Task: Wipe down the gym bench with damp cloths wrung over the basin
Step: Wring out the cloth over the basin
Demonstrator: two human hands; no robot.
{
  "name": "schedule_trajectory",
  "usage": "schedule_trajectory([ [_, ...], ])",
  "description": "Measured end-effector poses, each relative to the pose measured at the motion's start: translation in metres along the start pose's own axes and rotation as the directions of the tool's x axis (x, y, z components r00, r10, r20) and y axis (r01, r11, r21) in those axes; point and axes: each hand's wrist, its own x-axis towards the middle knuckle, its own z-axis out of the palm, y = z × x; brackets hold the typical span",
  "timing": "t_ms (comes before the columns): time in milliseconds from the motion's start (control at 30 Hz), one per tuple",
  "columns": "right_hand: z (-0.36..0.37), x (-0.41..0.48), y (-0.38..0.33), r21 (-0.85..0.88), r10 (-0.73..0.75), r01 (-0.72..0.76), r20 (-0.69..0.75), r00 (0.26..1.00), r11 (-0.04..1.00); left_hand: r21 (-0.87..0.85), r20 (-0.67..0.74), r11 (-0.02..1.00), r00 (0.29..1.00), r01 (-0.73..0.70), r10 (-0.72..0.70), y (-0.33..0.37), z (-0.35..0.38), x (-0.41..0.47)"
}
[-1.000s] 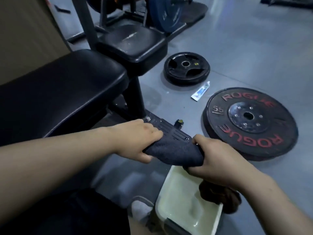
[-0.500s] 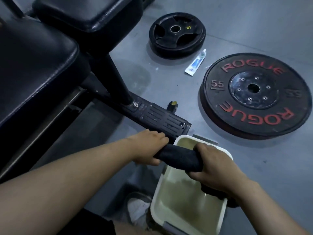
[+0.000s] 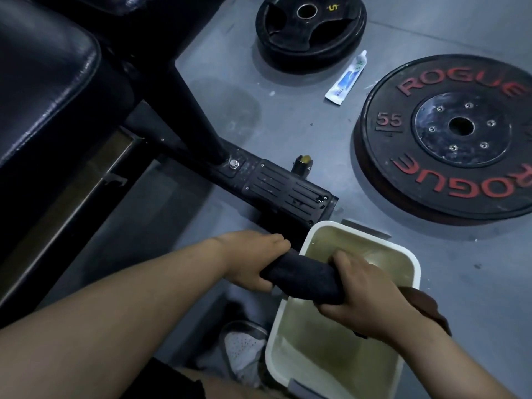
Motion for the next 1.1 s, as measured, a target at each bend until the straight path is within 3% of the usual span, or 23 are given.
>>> schedule_trajectory([
  [133, 0.012, 0.002, -0.004, -0.001, -0.015, 0.015, 0.022, 1.000, 1.000, 0.042, 0.058, 0.999, 0.998, 0.003, -0.005, 0.001, 0.002, 0.004],
  [267, 0.016, 0.005, -0.004, -0.011, -0.018, 0.019, 0.037, 0.999, 1.000, 0.186, -0.021, 0.981, 0.998, -0.048, 0.053, 0.005, -0.003, 0.007],
  [400, 0.014, -0.002, -0.009, -0.012, -0.044, 0.044, 0.012, 0.999, 0.999, 0.134, 0.007, 0.985, 0.994, -0.110, 0.110, 0.001, -0.007, -0.002],
  [667, 0.022, -0.004, -0.013, 0.026, 0.020, -0.021, 0.034, 0.999, 0.999, 0.172, 0.074, 0.984, 0.997, -0.045, 0.033, 0.013, -0.007, 0.003],
  [1100, 0.020, 0.001, -0.011, 0.104, -0.041, 0.037, 0.037, 0.998, 0.994, 0.227, 0.044, 0.974, 0.999, -0.001, -0.010, 0.017, -0.005, 0.005],
])
